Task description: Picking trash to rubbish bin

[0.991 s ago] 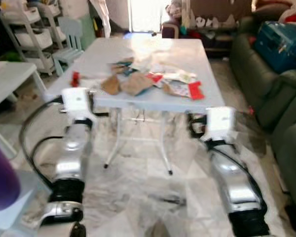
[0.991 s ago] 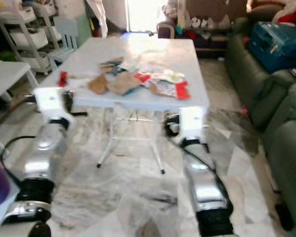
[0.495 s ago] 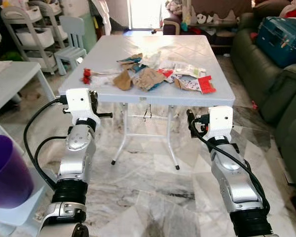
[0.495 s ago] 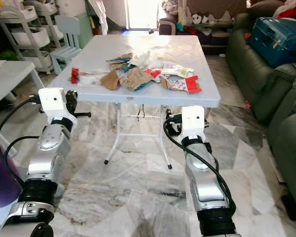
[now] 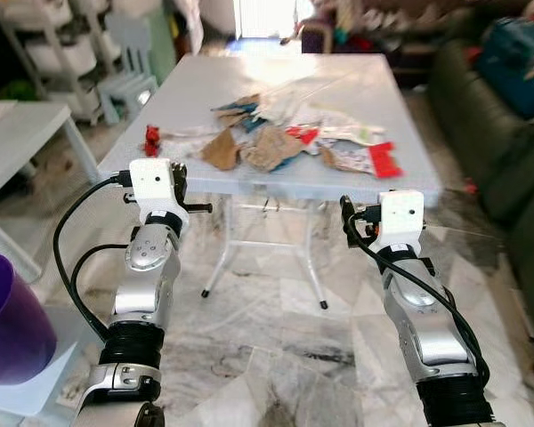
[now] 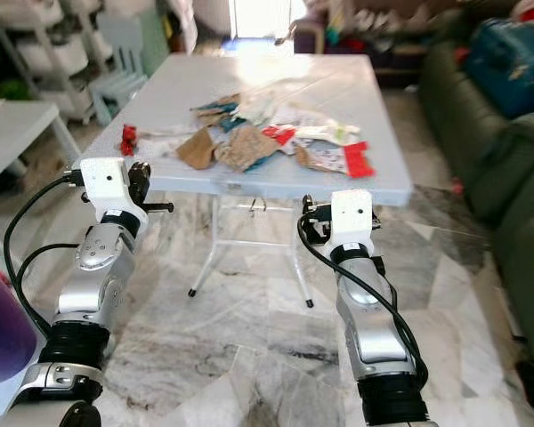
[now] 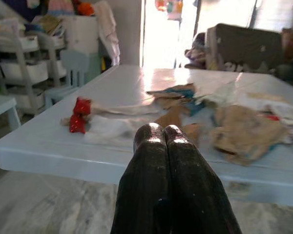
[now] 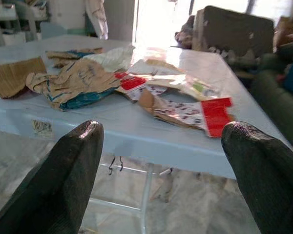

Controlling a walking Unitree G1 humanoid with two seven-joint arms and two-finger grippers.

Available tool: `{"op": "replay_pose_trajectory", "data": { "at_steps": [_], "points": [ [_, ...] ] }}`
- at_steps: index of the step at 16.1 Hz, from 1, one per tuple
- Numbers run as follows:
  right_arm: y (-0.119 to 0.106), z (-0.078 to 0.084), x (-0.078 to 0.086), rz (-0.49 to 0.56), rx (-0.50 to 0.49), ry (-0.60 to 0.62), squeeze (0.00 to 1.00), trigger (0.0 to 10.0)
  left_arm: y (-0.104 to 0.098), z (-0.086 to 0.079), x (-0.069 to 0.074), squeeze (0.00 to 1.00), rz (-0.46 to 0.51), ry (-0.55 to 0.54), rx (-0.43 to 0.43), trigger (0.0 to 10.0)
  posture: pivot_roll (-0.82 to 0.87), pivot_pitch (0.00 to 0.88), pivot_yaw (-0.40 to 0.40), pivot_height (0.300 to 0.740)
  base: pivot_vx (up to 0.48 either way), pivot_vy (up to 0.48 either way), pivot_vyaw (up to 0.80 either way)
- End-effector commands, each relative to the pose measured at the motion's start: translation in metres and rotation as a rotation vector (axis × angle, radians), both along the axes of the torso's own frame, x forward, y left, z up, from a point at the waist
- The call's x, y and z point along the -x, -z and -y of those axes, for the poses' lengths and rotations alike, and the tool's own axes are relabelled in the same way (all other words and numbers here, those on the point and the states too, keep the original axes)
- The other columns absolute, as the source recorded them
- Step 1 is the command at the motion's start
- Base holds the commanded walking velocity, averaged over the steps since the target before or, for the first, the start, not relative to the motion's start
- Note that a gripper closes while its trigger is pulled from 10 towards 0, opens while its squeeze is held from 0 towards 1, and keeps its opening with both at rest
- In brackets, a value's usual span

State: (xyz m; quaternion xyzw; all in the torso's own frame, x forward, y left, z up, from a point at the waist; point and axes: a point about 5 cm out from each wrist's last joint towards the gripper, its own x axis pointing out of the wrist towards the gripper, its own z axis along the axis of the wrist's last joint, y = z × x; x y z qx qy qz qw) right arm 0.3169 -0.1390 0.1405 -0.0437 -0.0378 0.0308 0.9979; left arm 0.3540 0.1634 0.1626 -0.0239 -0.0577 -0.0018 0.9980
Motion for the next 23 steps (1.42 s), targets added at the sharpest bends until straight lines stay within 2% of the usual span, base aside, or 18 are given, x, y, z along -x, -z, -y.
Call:
{"op": "replay_pose_trajectory", "data": {
  "at_steps": [1,9,13,15,18,20,21,23],
  "points": [
    [-0.005,0.001,-0.001,0.014,0.005,0.005,0.00,10.0,-0.002,0.001,-0.002,0.00,-0.002,0.002,0.004,10.0,-0.09,0.000,0.002,0.740,0.472,0.000,0.00],
    [-0.008,0.000,-0.001,0.023,0.024,-0.024,0.00,10.0,0.002,0.004,-0.003,0.00,-0.012,-0.002,0.015,10.0,-0.10,0.000,-0.008,0.740,0.477,0.000,0.00],
    [-0.008,-0.011,0.002,0.027,0.025,-0.104,0.00,10.0,0.003,0.001,-0.002,0.00,-0.012,-0.020,0.007,10.0,-0.10,0.000,-0.010,0.740,0.468,0.000,0.00],
    [-0.008,-0.018,0.005,0.020,0.009,-0.161,0.00,10.0,0.001,-0.001,0.001,0.00,0.025,-0.049,-0.002,10.0,-0.10,0.000,-0.010,0.740,0.000,0.000,0.00],
    [-0.007,-0.022,0.009,0.012,-0.007,-0.218,0.00,10.0,0.011,-0.008,0.006,0.00,-0.014,-0.141,-0.019,10.0,-0.10,0.000,-0.010,0.740,0.000,0.000,0.00],
    [-0.007,-0.025,0.010,0.010,-0.008,-0.247,0.00,10.0,0.017,-0.008,0.007,0.00,-0.038,-0.160,-0.014,10.0,-0.10,0.000,-0.011,0.740,0.000,0.000,0.00],
    [-0.008,-0.025,0.010,0.011,-0.007,-0.255,0.00,10.0,0.018,-0.008,0.007,1.00,-0.039,-0.166,-0.012,10.0,-0.10,0.000,-0.011,0.740,0.000,0.000,0.00],
    [-0.009,-0.025,0.011,0.011,-0.005,-0.257,0.00,10.0,0.020,-0.012,0.007,1.00,-0.052,-0.193,-0.018,10.0,-0.10,0.000,-0.011,0.740,0.000,0.000,0.00]
  ]
}}
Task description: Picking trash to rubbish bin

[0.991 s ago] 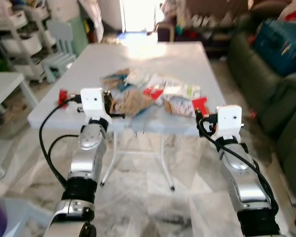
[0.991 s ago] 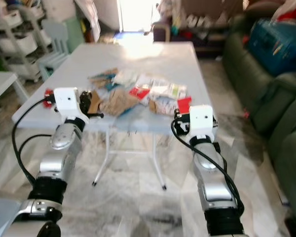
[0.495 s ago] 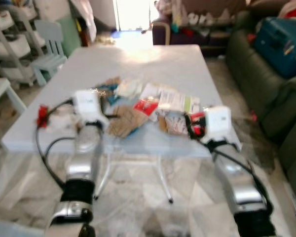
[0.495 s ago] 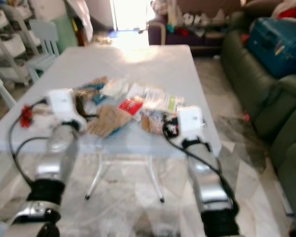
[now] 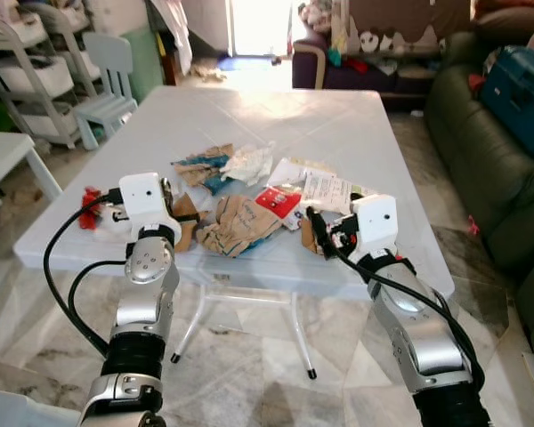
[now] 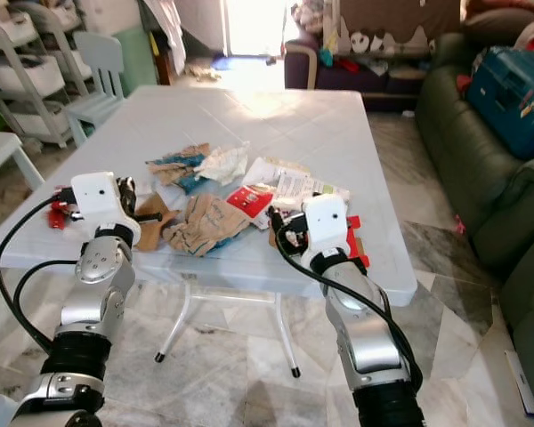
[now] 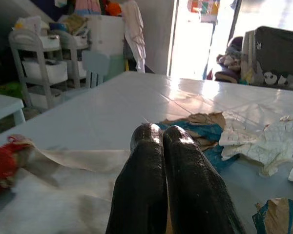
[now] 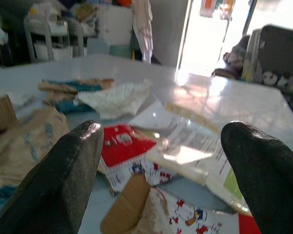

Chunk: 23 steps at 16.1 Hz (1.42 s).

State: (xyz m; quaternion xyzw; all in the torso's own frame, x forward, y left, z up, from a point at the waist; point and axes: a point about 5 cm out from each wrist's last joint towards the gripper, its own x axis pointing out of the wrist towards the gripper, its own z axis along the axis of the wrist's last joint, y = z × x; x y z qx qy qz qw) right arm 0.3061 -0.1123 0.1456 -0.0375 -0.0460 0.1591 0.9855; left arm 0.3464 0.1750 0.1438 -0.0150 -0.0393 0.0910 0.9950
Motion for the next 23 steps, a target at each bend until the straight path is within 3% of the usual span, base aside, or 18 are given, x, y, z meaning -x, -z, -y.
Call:
{"op": "replay_pose_trajectory", "data": {
  "at_steps": [1,2,8,10,11,12,13,14,15,20,23],
  "points": [
    [-0.004,0.002,0.000,0.005,-0.003,0.002,0.00,10.0,0.003,-0.003,-0.001,1.00,-0.025,-0.037,-0.032,10.0,-0.10,0.000,-0.009,0.740,0.000,0.000,0.00],
    [-0.004,0.002,0.000,0.004,-0.003,0.001,0.00,10.0,0.003,-0.004,-0.001,0.00,-0.028,-0.040,-0.036,10.0,-0.10,0.000,-0.010,0.740,0.000,0.000,0.00],
    [-0.007,-0.005,0.005,0.002,-0.010,-0.065,0.00,10.0,0.024,-0.017,-0.008,0.00,-0.186,-0.066,-0.010,10.0,-0.12,0.000,-0.008,0.740,0.000,0.000,0.00],
    [-0.008,-0.005,0.007,0.009,0.004,-0.073,0.00,10.0,0.023,-0.016,-0.010,0.00,-0.179,-0.055,0.003,10.0,-0.12,0.000,-0.009,0.740,0.000,0.000,0.00],
    [-0.007,-0.005,0.007,0.007,0.006,-0.071,0.00,10.0,0.019,-0.014,-0.012,0.09,-0.149,-0.042,0.029,10.0,-0.12,0.000,-0.010,0.740,0.000,0.000,0.00],
    [-0.006,-0.004,0.008,0.003,0.011,-0.071,0.00,10.0,0.015,-0.011,-0.013,1.00,-0.117,-0.033,0.046,10.0,-0.12,0.000,-0.012,0.740,0.000,0.000,0.00],
    [-0.006,-0.004,0.008,0.001,0.012,-0.071,0.00,10.0,0.013,-0.009,-0.013,1.00,-0.099,-0.024,0.047,10.0,-0.12,0.000,-0.013,0.740,0.000,0.000,0.00],
    [-0.006,-0.004,0.008,0.001,0.013,-0.071,0.00,10.0,0.012,-0.007,-0.012,0.00,-0.079,-0.015,0.042,3.6,-0.12,0.000,-0.014,0.740,0.000,0.000,0.00],
    [-0.007,-0.004,0.008,0.004,0.013,-0.071,0.00,10.0,0.011,-0.006,-0.011,0.00,-0.059,-0.010,0.051,0.0,-0.12,0.000,-0.014,0.740,0.000,0.000,0.00],
    [-0.012,-0.002,0.006,0.022,0.019,-0.049,0.00,10.0,0.004,-0.006,-0.009,0.00,0.018,-0.005,0.043,0.0,-0.13,0.000,-0.017,0.740,0.000,0.000,0.00],
    [-0.011,-0.001,0.006,0.021,0.021,-0.043,0.00,10.0,0.011,-0.004,-0.001,0.00,-0.006,-0.018,0.049,0.0,-0.12,0.000,-0.017,0.740,0.000,0.000,0.00]
  ]
}}
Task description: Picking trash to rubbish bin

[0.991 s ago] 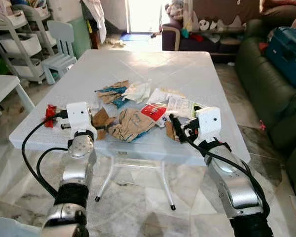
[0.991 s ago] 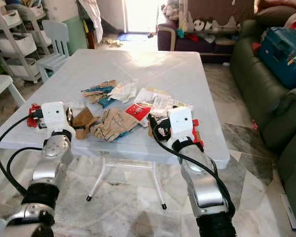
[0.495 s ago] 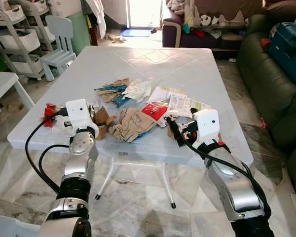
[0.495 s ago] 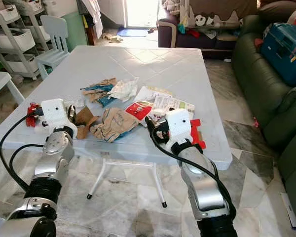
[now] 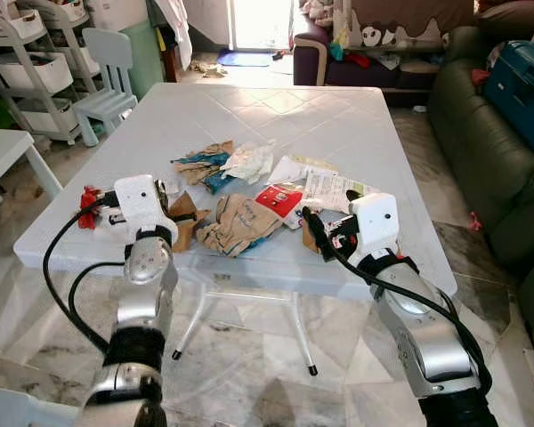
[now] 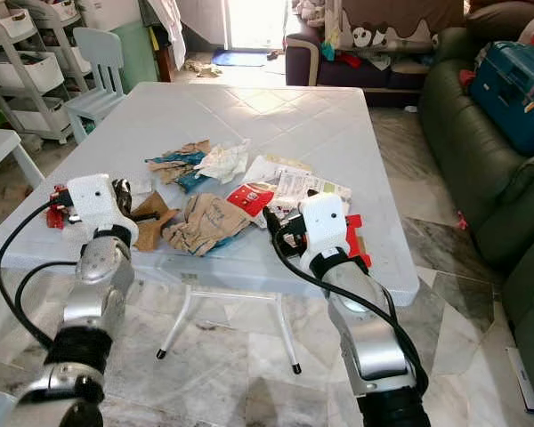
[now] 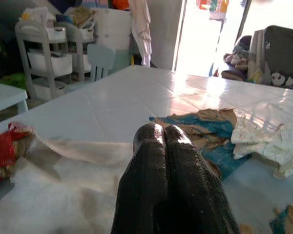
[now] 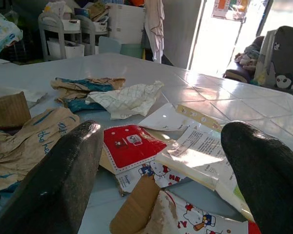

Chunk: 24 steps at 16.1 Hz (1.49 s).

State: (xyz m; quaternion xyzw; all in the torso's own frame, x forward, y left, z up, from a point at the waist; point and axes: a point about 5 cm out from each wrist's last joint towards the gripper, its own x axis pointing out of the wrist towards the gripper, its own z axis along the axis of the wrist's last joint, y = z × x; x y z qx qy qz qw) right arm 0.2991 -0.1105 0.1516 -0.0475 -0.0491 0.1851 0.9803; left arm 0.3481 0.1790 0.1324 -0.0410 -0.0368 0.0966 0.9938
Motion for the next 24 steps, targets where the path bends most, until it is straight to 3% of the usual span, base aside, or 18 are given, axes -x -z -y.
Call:
{"op": "replay_pose_trajectory", "data": {
  "at_steps": [1,2,3,4,8,17,21,24],
  "points": [
    [-0.005,0.001,0.000,0.012,-0.001,0.009,0.00,10.0,0.002,-0.001,0.002,0.00,-0.016,-0.017,0.013,0.0,-0.12,0.000,-0.019,0.740,0.000,0.000,0.00],
    [-0.005,0.000,0.000,0.011,0.000,0.006,0.00,10.0,0.003,-0.001,0.003,0.00,-0.015,-0.016,0.007,0.0,-0.12,0.000,-0.021,0.740,0.000,0.000,0.00],
    [-0.005,-0.001,-0.001,0.012,0.002,0.001,0.00,10.0,0.001,0.001,0.001,0.00,-0.012,-0.001,-0.012,2.8,-0.12,0.000,-0.022,0.740,0.000,0.000,0.00],
    [-0.005,-0.002,-0.001,0.013,0.004,-0.001,0.00,10.0,-0.002,0.004,0.000,1.00,0.006,0.021,-0.003,10.0,-0.12,0.000,-0.022,0.740,0.000,0.000,0.00],
    [-0.005,0.000,-0.001,0.015,0.009,0.003,0.00,10.0,-0.010,0.010,-0.001,1.00,0.046,0.040,0.046,10.0,-0.12,0.000,-0.017,0.740,0.000,0.000,0.00],
    [-0.004,-0.002,-0.001,0.014,0.011,-0.004,0.00,10.0,-0.009,0.009,-0.001,1.00,0.035,0.043,0.043,10.0,-0.12,0.000,-0.019,0.740,0.000,0.000,0.00],
    [-0.004,-0.002,0.000,0.010,0.012,-0.008,0.00,10.0,-0.003,0.003,0.002,1.00,-0.083,-0.038,0.084,10.0,-0.12,0.000,-0.019,0.740,0.000,0.000,0.00],
    [-0.003,-0.005,0.001,-0.001,0.002,-0.035,0.00,10.0,-0.001,0.003,0.004,1.00,-0.113,-0.044,0.118,10.0,-0.12,0.000,-0.019,0.740,0.000,0.000,0.00]
  ]
}}
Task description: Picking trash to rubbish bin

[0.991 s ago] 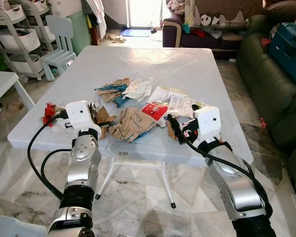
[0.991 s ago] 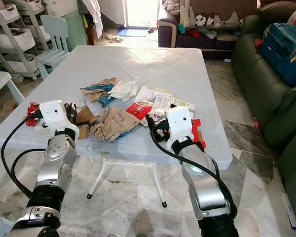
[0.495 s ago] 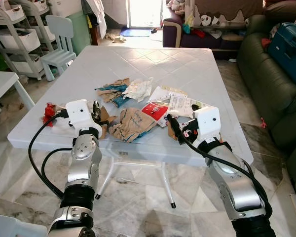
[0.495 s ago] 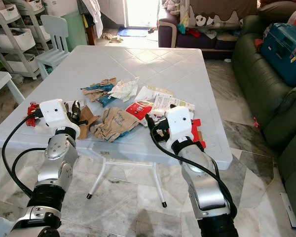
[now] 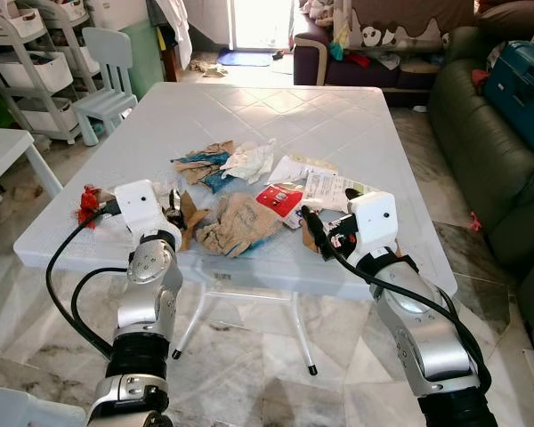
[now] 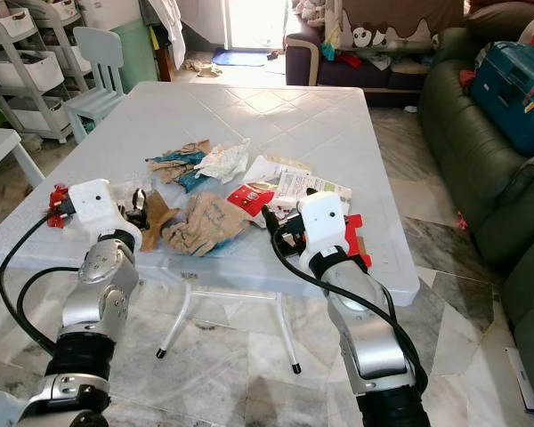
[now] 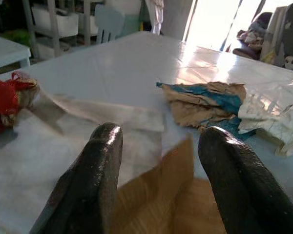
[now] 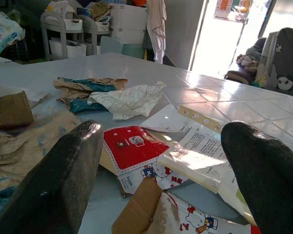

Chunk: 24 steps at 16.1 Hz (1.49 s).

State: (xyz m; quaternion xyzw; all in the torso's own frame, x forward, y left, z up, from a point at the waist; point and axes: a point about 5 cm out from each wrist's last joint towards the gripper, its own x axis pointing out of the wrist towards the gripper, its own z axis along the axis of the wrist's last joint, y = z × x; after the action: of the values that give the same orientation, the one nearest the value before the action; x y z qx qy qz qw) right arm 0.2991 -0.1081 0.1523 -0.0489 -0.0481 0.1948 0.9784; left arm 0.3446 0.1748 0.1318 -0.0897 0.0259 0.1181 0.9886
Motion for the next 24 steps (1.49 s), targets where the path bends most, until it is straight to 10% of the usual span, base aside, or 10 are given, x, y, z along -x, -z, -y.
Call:
{"op": "replay_pose_trajectory", "data": {
  "at_steps": [1,6,14,15,20,21,24],
  "points": [
    [-0.002,-0.007,0.004,-0.005,-0.006,-0.052,0.00,10.0,0.000,-0.002,0.001,1.00,-0.012,-0.015,0.026,10.0,-0.12,0.000,-0.019,0.740,0.000,0.000,0.00],
    [0.000,-0.028,0.023,-0.106,-0.081,-0.311,0.00,10.0,-0.001,-0.004,0.001,1.00,-0.057,-0.036,0.073,10.0,-0.13,0.000,-0.022,0.740,0.000,0.000,0.00],
    [0.006,-0.032,0.025,-0.153,-0.057,-0.343,0.00,10.0,0.027,0.012,0.010,1.00,-0.226,0.016,0.089,10.0,-0.12,0.000,-0.029,0.740,0.000,0.000,0.00],
    [0.007,-0.031,0.025,-0.157,-0.056,-0.339,0.00,10.0,0.030,0.017,0.010,0.11,-0.243,0.049,0.090,10.0,-0.12,0.000,-0.029,0.740,0.000,0.000,0.00],
    [0.007,-0.033,0.026,-0.159,-0.044,-0.348,0.00,10.0,0.037,0.024,0.007,0.00,-0.271,0.120,0.054,9.6,-0.13,0.000,-0.027,0.740,0.000,0.000,0.00],
    [0.008,-0.032,0.027,-0.158,-0.038,-0.345,0.00,10.0,0.038,0.023,0.006,0.00,-0.270,0.119,0.045,1.0,-0.13,0.000,-0.026,0.740,0.000,0.000,0.00],
    [0.009,-0.031,0.027,-0.161,-0.033,-0.340,0.00,10.0,0.039,0.022,0.006,0.00,-0.267,0.121,0.057,0.0,-0.13,0.000,-0.025,0.740,0.000,0.000,0.00]
  ]
}}
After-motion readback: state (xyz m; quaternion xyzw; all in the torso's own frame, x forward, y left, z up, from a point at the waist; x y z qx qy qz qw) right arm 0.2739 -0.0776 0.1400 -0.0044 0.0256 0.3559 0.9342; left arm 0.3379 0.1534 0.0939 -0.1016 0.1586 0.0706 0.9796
